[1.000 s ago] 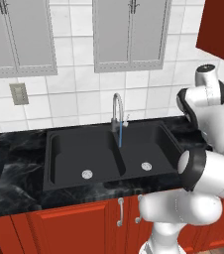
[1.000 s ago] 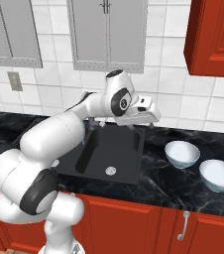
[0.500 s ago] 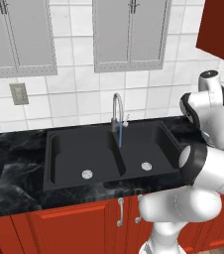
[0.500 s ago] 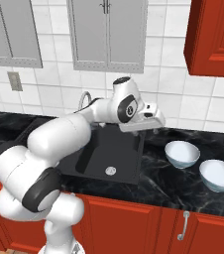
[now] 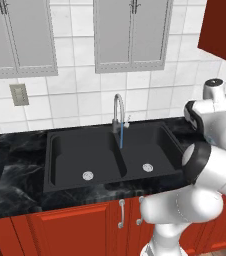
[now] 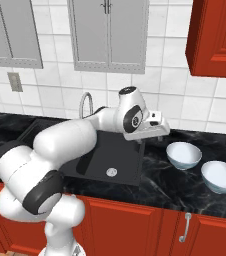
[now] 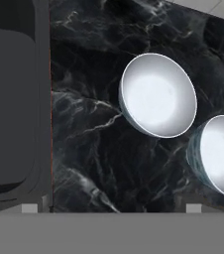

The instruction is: Rinse each bowl for a few seconds and place them down in the sink or on the counter.

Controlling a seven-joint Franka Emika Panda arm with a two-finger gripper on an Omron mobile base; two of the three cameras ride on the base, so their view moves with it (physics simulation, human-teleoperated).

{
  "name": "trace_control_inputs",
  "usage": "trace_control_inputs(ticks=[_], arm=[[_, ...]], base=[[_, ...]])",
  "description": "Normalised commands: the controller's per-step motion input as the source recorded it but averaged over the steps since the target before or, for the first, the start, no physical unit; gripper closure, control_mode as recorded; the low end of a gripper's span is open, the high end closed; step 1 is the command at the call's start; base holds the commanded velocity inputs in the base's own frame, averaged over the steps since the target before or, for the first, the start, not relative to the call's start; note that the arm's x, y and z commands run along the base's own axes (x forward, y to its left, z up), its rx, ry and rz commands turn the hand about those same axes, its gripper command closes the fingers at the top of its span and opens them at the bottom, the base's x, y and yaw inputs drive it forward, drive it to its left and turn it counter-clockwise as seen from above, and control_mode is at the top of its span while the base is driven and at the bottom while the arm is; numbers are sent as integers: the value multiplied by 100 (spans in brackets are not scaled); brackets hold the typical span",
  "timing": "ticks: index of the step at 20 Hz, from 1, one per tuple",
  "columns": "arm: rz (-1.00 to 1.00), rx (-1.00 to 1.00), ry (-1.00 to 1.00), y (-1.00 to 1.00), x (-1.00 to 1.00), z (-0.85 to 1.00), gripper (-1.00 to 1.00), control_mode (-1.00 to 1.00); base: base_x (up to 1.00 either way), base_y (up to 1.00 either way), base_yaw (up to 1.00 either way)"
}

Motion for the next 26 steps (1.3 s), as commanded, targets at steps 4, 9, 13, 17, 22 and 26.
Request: trace_control_inputs(ticks=[4, 9, 13, 17, 22, 26], arm=[[5, 0, 0, -15, 1, -25, -100, -100], [6, 0, 3, -17, 12, -19, -100, -100], [7, 0, 3, -18, 20, -20, -100, -100], [7, 0, 3, -17, 20, -21, -100, -100], [8, 0, 3, -12, 19, -16, -100, -100], [5, 0, 3, -12, 15, -14, -100, -100]], base=[[0, 0, 0], [0, 0, 0], [0, 0, 0], [0, 0, 0], [0, 0, 0], [0, 0, 0]])
